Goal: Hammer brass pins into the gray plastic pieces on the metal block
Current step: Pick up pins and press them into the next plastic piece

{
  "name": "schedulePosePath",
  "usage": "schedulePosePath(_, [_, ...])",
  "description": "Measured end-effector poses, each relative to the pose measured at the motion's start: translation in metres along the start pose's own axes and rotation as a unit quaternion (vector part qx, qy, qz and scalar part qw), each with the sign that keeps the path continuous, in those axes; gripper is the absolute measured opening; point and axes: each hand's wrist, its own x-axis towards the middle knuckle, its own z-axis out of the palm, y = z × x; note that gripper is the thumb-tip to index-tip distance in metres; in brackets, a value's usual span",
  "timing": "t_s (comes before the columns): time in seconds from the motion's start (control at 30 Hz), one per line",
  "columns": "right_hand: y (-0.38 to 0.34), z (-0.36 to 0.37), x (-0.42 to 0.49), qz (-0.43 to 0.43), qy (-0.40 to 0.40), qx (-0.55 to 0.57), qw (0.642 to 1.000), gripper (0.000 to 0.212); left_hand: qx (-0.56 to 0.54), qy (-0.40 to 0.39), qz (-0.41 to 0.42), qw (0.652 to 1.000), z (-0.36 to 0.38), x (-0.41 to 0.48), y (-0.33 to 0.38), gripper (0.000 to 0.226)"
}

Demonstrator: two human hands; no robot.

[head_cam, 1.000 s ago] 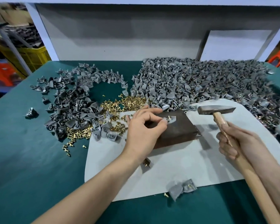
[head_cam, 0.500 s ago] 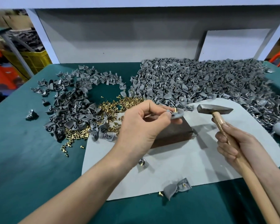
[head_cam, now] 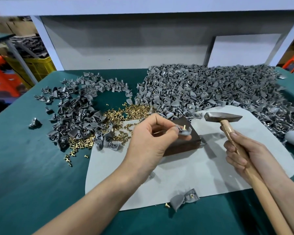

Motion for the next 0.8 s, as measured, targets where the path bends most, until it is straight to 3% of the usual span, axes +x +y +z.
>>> schedulePosePath(0.1, [0.001,-0.002,0.001,0.002,0.002,-0.005,1.000,0.022,0.037,0.002,0.016,0.999,-0.001,-0.001,-0.001,0.018])
schedulePosePath(0.23, [0.003,-0.005,0.003,0.005,-0.004,0.003,1.000,0.022,0.009,-0.014,0.025,1.000,-0.001,0.001,-0.005,0.027])
schedulePosePath(0.53, [0.002,-0.007,0.007,0.008,0.004,0.033,0.999,0.018,0.060,0.072,-0.014,0.995,-0.005,0.020,-0.020,0.023])
schedulePosePath(0.8, [0.004,-0.011,0.010,0.016,-0.008,0.045,0.999,0.017,0.163,0.012,0.007,0.987,-0.008,0.028,-0.021,0.017])
